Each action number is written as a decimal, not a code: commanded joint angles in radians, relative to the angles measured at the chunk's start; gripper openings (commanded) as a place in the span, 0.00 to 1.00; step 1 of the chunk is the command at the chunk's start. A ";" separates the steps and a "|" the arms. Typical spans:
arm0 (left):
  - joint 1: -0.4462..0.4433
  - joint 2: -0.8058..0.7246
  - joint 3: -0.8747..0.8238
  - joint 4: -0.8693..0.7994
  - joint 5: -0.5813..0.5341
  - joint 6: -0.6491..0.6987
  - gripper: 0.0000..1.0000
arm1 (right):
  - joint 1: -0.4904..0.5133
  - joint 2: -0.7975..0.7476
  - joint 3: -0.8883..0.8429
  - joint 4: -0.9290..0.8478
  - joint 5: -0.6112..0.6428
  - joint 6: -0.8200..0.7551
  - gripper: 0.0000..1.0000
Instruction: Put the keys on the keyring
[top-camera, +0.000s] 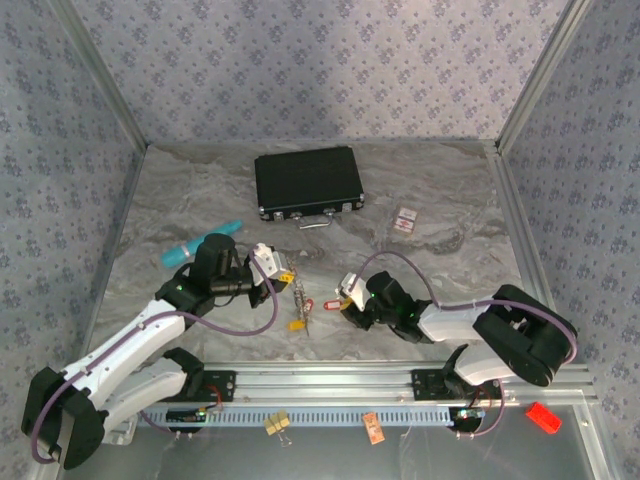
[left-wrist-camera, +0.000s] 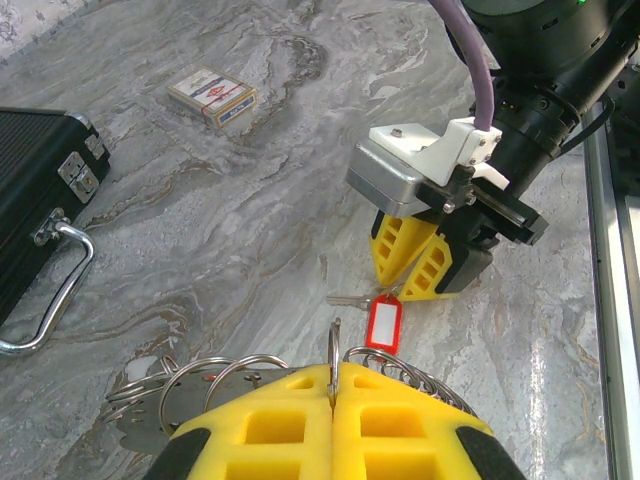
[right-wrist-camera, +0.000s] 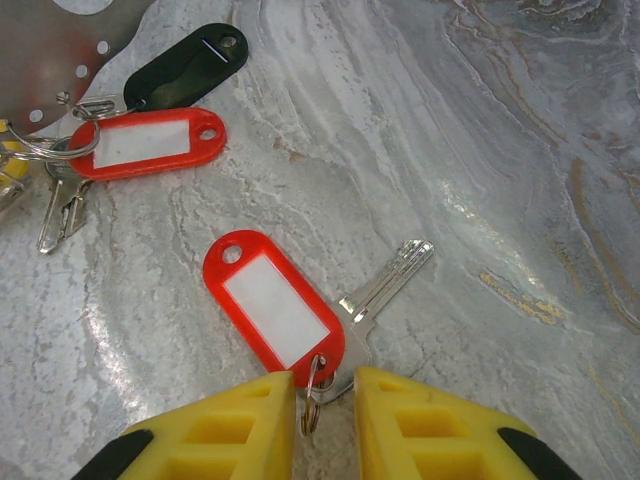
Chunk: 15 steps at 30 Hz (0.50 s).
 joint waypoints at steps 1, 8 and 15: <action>0.003 -0.002 0.008 0.013 0.045 0.024 0.00 | -0.005 -0.019 0.006 0.002 -0.015 -0.003 0.21; 0.004 -0.003 0.009 0.010 0.044 0.025 0.00 | -0.005 -0.027 0.002 0.002 -0.015 -0.002 0.14; 0.004 -0.003 0.009 0.007 0.045 0.025 0.00 | -0.004 -0.016 0.007 0.002 -0.012 -0.005 0.11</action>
